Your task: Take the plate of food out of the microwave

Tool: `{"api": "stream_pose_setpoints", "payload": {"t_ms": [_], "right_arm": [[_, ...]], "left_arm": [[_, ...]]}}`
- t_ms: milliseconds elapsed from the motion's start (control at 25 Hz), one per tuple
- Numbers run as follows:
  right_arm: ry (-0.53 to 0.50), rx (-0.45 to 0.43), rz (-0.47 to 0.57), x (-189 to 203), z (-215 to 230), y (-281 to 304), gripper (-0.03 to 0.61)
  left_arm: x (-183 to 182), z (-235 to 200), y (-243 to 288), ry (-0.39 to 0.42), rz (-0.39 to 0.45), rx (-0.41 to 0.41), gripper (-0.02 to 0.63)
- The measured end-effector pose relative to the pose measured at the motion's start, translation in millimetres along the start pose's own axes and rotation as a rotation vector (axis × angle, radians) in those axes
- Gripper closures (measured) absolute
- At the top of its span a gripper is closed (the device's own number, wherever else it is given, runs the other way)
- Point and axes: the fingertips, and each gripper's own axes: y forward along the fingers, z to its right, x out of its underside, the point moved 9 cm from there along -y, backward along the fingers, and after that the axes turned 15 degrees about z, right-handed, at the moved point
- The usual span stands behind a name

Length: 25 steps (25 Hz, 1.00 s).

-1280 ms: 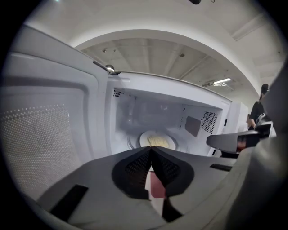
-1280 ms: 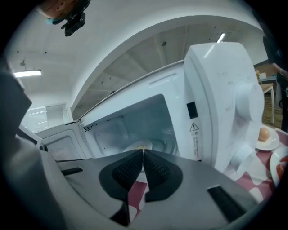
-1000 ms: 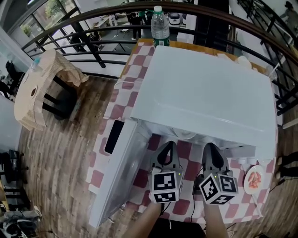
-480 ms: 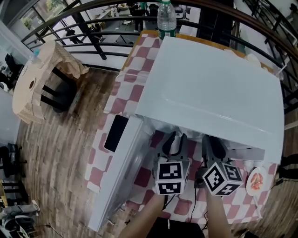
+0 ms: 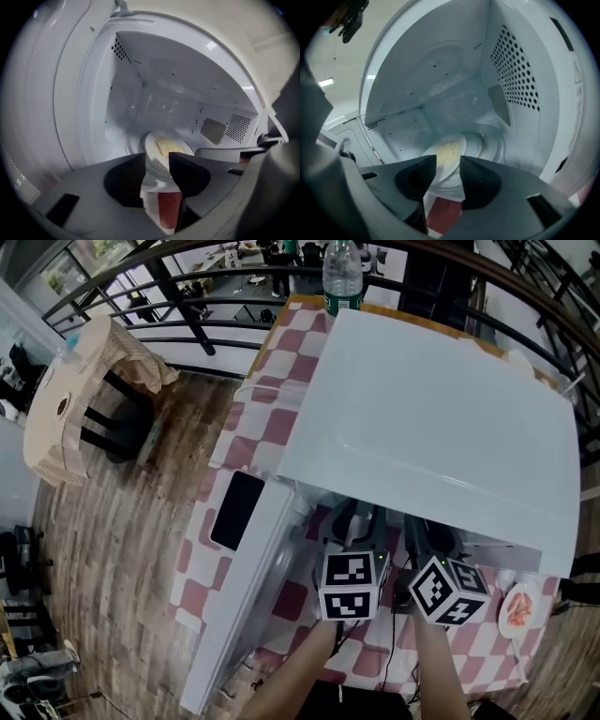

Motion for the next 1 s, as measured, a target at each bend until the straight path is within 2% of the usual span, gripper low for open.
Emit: {"api": "stream_pose_setpoints", "payload": {"t_ms": [200, 560, 760, 800, 840, 1000], "right_arm": [[-0.004, 0.007, -0.024, 2, 1, 7, 0.402], [-0.01, 0.025, -0.095, 7, 3, 16, 0.402], [-0.018, 0.007, -0.105, 9, -1, 18, 0.402], [-0.017, 0.0, -0.105, 9, -2, 19, 0.414], [-0.016, -0.004, -0.103, 10, -3, 19, 0.452], [-0.016, -0.009, -0.094, 11, -4, 19, 0.457]], "left_arm": [[-3, -2, 5, 0.008, 0.007, -0.007, 0.428], [4, -4, 14, -0.005, -0.043, -0.001, 0.428], [4, -4, 17, -0.006, -0.042, 0.011, 0.428], [4, -4, 17, -0.011, -0.04, 0.015, 0.428], [4, -4, 17, -0.017, -0.038, 0.018, 0.442], [5, -3, 17, -0.028, -0.029, 0.014, 0.456]]}}
